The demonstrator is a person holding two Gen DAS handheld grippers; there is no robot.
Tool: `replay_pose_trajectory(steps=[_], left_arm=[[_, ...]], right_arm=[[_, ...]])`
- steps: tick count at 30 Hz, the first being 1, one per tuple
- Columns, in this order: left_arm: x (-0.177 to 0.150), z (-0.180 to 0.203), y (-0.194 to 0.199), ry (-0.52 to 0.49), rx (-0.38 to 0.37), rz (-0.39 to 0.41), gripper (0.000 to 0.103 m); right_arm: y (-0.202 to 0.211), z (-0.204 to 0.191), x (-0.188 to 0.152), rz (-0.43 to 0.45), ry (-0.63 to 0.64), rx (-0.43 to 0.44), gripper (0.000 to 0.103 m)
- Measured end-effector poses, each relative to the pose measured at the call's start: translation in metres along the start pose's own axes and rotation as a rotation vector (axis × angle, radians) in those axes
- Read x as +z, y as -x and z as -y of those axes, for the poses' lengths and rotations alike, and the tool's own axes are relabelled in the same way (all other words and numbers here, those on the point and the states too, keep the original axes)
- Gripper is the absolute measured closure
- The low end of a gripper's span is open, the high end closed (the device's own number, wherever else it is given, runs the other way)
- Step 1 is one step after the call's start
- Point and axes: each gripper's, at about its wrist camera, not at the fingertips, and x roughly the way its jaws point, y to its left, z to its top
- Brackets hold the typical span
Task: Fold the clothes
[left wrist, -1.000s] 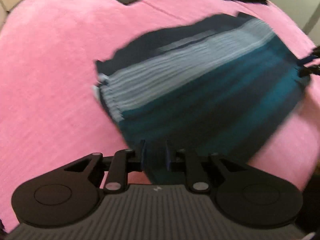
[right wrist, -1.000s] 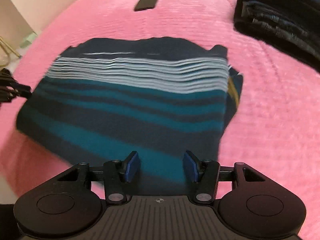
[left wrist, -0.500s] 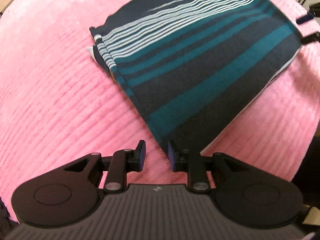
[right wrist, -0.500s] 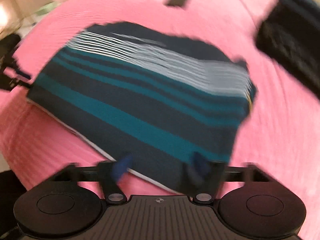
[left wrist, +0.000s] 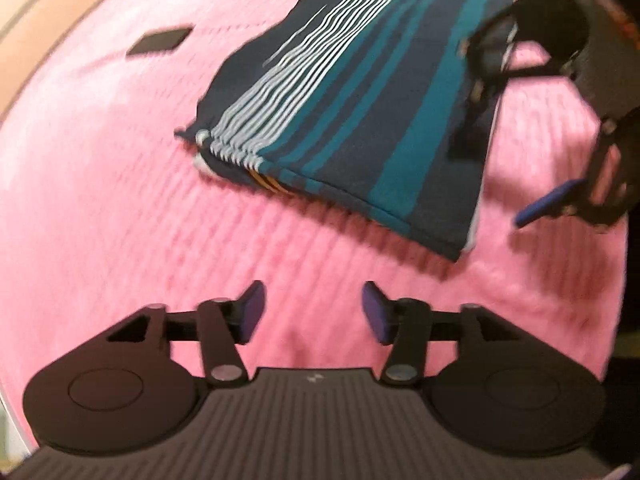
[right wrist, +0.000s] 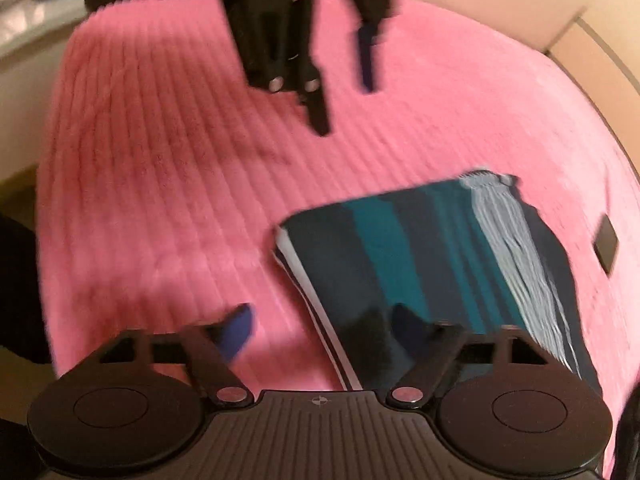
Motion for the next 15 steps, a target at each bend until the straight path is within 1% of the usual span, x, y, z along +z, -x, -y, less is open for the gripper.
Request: replay_pose_trajectory(steps=[1,2,4,5,7,12,15], left_arm=[[-0.002,-0.001,-0.002,-0.032,0.008,0.024,0.031],[-0.003,-0.001,-0.004,-0.070,0.013,0.049,0.028],[-0.004,-0.001,-0.011,-0.166,0.015,0.096,0.027],[-0.003,0.000,-0.016,-0.223,0.028,0.116,0.026],[-0.002,0.001,-0.027,-0.338,0.054,0.154,0.026],[-0.002,0.006,-0.063,-0.684,0.163,0.246,0.024],[-0.001,0.001,-0.085,-0.819,0.183,0.278,0.024]], right_arm=[[-0.008,0.000,0.002,-0.014,0.003,-0.013,0.046],[-0.013,0.003,0.004,-0.021,-0.011,-0.028,0.056],[-0.020,0.010,0.009,-0.034,-0.048,-0.052,0.084],[-0.016,0.019,0.010,-0.027,-0.107,-0.039,0.091],[-0.004,0.034,0.013,-0.011,-0.192,-0.026,0.094],[0.029,0.049,0.013,0.029,-0.296,-0.045,0.094],[0.039,0.046,0.010,0.042,-0.329,-0.053,0.094]])
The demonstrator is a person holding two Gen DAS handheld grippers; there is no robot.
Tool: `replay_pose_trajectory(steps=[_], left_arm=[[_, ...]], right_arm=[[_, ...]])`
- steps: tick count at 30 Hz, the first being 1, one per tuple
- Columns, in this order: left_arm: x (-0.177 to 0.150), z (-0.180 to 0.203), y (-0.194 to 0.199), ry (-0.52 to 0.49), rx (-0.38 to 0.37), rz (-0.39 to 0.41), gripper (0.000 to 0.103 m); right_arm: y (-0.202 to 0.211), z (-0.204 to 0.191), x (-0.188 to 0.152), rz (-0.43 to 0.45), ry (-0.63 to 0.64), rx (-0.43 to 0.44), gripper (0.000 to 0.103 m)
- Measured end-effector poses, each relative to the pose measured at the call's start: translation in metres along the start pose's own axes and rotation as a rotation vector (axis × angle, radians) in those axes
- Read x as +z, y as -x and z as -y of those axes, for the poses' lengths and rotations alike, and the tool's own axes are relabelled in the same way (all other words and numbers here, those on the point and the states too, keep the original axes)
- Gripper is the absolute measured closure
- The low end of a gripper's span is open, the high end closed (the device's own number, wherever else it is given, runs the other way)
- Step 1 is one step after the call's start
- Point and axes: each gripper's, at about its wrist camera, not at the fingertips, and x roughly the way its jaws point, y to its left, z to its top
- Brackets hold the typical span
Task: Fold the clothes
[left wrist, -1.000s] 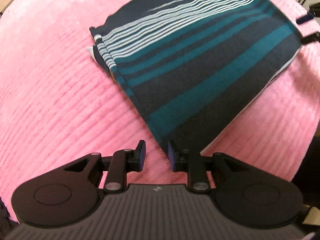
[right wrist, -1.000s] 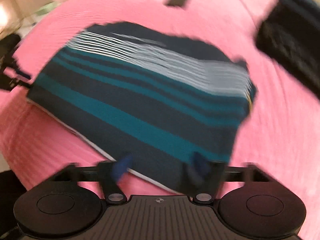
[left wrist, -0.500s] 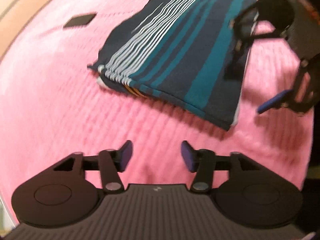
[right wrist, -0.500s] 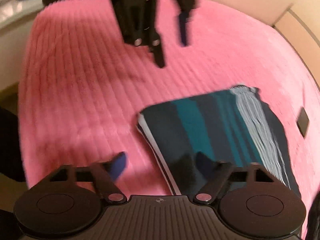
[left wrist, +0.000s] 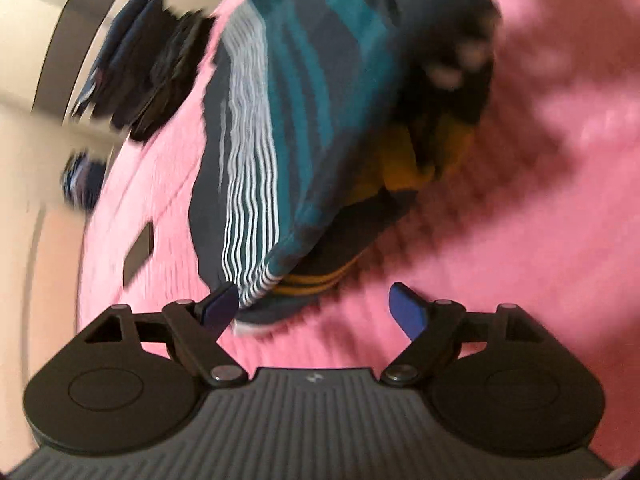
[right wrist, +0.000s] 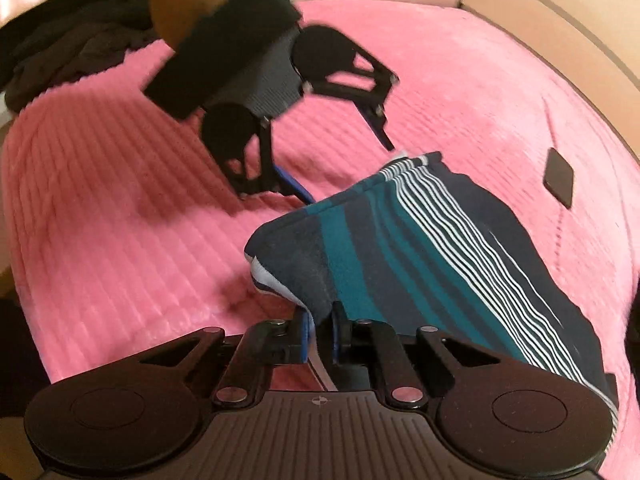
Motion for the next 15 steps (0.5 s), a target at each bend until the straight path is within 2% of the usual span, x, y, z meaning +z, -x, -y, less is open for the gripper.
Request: replay_pose_trajectory(steps=[3,4,5,6,7,8,11,15], left_arm=[[-0.003,-0.005,-0.015,-0.083,-0.003,0.037,0.029],[-0.003,-0.008,-0.019,-0.102,-0.006,0.045,0.035],[-0.003,-0.011,-0.023,-0.120,-0.013,0.051,0.051],[-0.001,-0.015,-0.027,-0.126,-0.036,0.042,0.059],[0.001,-0.021,-0.031,-0.110,-0.074,0.021,0.073],[0.004,-0.027,-0.036,-0.095,-0.112,0.000,0.080],[0.015,-0.054,-0.035,-0.040,-0.158,-0.031,0.088],[0.040,-0.104,-0.014,-0.010,-0.126,-0.016,0.089]], right_arm=[[-0.001,-0.003,-0.001,0.011,-0.011,0.003,0.094],[0.002,-0.001,-0.001,0.014,-0.017,0.005,0.094],[0.005,-0.001,-0.002,0.019,-0.023,0.005,0.094],[0.007,0.000,-0.003,0.024,-0.030,0.006,0.094],[0.011,0.001,-0.004,0.029,-0.040,0.007,0.094],[0.015,0.002,-0.006,0.036,-0.053,0.008,0.094],[0.025,0.012,-0.008,0.069,-0.111,0.015,0.094],[0.053,0.040,-0.018,0.143,-0.278,0.044,0.094]])
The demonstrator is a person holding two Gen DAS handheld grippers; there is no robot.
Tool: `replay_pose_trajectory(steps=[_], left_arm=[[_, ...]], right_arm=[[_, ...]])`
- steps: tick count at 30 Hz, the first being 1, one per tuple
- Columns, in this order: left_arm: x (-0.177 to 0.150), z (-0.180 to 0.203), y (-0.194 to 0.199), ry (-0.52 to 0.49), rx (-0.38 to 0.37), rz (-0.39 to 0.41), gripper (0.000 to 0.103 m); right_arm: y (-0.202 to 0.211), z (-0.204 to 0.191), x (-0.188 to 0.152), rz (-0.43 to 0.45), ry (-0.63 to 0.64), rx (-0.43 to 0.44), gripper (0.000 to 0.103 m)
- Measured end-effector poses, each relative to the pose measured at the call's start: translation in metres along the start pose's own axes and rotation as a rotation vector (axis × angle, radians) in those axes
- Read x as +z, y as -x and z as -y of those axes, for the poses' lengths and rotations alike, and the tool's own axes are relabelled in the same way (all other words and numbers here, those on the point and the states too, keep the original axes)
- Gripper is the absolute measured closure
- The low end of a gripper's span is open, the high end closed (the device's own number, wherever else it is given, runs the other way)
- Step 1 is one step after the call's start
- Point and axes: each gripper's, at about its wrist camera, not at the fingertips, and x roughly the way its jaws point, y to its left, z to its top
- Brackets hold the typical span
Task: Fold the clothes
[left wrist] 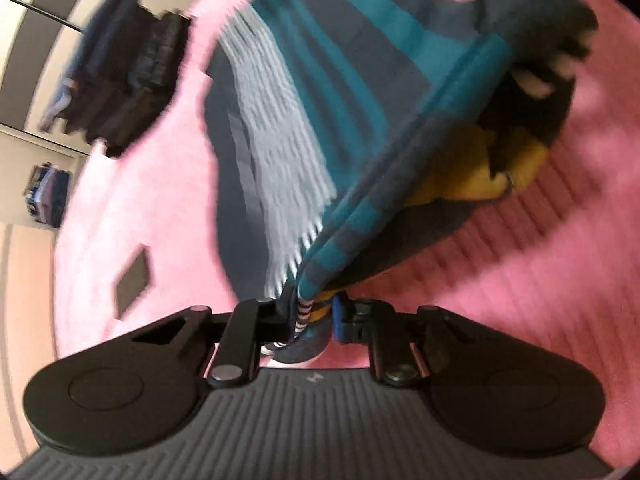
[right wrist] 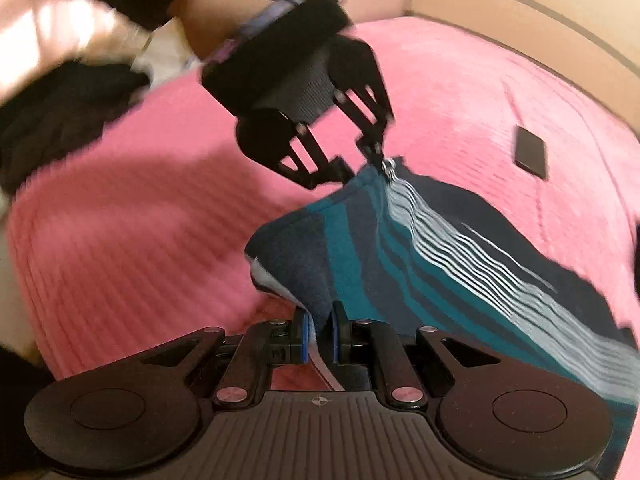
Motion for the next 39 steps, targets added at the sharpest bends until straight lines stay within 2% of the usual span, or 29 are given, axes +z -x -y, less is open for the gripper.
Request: replay_pose_trajectory(steps=[5,10,14,17,21,23,28,29,30,32,37,38,39], left_arm=[[0.066,-0.068,0.022,-0.034,0.005,0.033,0.089],[0.156,-0.120,0.005,-0.125,-0.045,0.056,0.090],[0.225,-0.138,-0.045,-0.186,-0.103,0.056,0.089],[0.267,-0.130,-0.096,-0.198,-0.173,0.041,0.090],[0.307,-0.112,-0.164,-0.198,-0.262,0.012,0.090],[0.318,-0.104,-0.185,-0.204,-0.285,0.007,0.090],[0.316,-0.102,-0.197,-0.194,-0.322,0.015,0.090],[0.314,-0.105,-0.197,-0.189,-0.331,0.019,0.090],[0.313,-0.108,-0.194,-0.183,-0.341,0.024,0.090],[0.311,-0.114,-0.193,-0.167,-0.361,0.034,0.089],[0.308,-0.122,-0.195,-0.098,-0.403,0.050,0.089],[0.308,-0.122,-0.195,-0.083,-0.408,0.048,0.089],[0.308,-0.122,-0.195,-0.073,-0.409,0.047,0.089]], right_arm=[[0.059,0.066,-0.018,0.141,-0.452,0.052,0.094],[0.119,0.121,-0.058,0.250,-0.730,-0.017,0.094],[0.144,0.163,-0.105,0.296,-0.917,-0.085,0.094],[0.145,0.192,-0.144,0.311,-1.036,-0.117,0.094],[0.132,0.219,-0.196,0.307,-1.209,-0.116,0.094],[0.128,0.229,-0.219,0.298,-1.282,-0.101,0.094],[0.133,0.240,-0.249,0.321,-1.383,-0.082,0.094],[0.134,0.242,-0.254,0.326,-1.396,-0.077,0.091],[0.133,0.244,-0.251,0.334,-1.384,-0.070,0.085],[0.128,0.243,-0.243,0.358,-1.367,-0.070,0.022],[0.100,0.249,-0.226,0.392,-1.367,-0.050,0.021],[0.093,0.250,-0.225,0.388,-1.370,-0.054,0.025],[0.088,0.253,-0.224,0.374,-1.381,-0.061,0.038]])
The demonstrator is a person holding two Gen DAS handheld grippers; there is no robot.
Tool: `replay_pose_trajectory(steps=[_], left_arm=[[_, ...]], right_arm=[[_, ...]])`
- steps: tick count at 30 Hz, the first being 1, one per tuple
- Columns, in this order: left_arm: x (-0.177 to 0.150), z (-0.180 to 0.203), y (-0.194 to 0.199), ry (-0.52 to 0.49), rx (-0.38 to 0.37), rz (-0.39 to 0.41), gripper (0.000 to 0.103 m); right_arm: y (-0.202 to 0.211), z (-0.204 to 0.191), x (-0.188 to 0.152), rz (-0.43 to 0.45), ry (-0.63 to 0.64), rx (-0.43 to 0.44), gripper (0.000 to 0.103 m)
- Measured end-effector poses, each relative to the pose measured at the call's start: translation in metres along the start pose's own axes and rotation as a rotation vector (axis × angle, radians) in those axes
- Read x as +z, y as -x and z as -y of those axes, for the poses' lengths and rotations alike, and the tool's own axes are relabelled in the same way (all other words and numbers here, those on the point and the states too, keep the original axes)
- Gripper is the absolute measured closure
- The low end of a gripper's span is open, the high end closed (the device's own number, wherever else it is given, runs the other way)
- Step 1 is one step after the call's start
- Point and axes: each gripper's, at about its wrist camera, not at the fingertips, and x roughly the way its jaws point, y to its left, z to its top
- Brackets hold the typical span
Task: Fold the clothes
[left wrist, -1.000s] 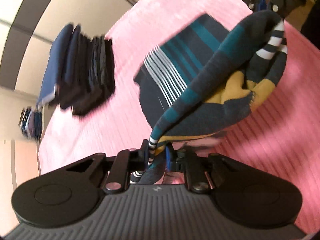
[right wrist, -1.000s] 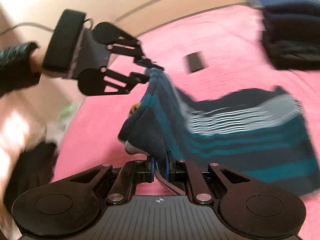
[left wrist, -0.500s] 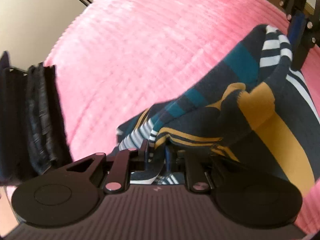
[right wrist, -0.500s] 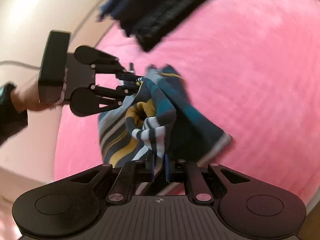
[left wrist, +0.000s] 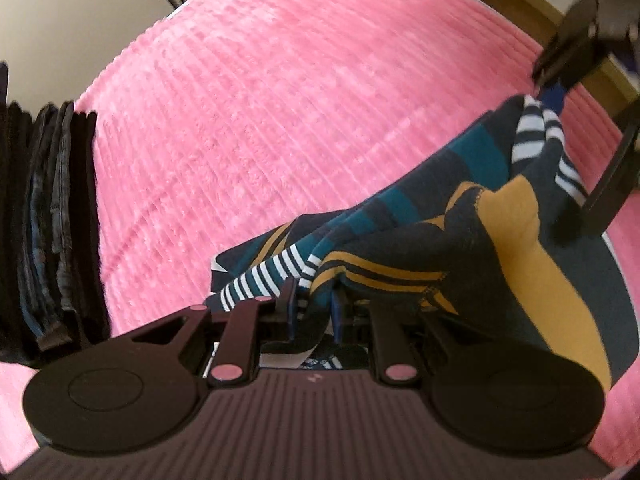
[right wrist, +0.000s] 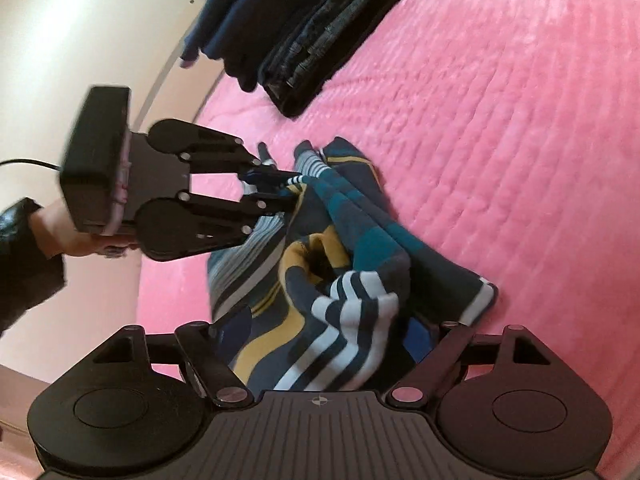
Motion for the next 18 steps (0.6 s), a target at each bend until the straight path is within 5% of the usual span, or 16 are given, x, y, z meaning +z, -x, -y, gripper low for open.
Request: replay_pose_trajectory(steps=[1,2,5,9,13,18], left_arm=[[0.001,0.001,0.001,-0.003,0.005,-0.003,0.089],[0.004,0.002,0.003,-0.013,0.014,-0.007,0.089],[0.010,0.005,0.004,-0.034,0.040,0.004,0.089],[0.016,0.001,-0.012,0.011,0.029,-0.004,0.089],[0.016,-0.005,-0.018,0.062,0.028,-0.011,0.082],[-0.008,-0.033,0.022,0.307,0.035,0.082,0.074]], right_arm=[[-0.004,0.001,0.001,-0.005,-0.018,-0.017,0.083],[-0.002,0.004,0.002,-0.010,-0.068,-0.042,0.087],[0.014,0.003,0.004,0.012,-0.173,-0.029,0.090],[0.016,0.003,0.005,0.021,-0.098,-0.077,0.090],[0.002,0.036,0.005,-0.013,-0.172,-0.087,0.089],[0.017,0.035,0.010,-0.053,-0.068,-0.091,0.072]])
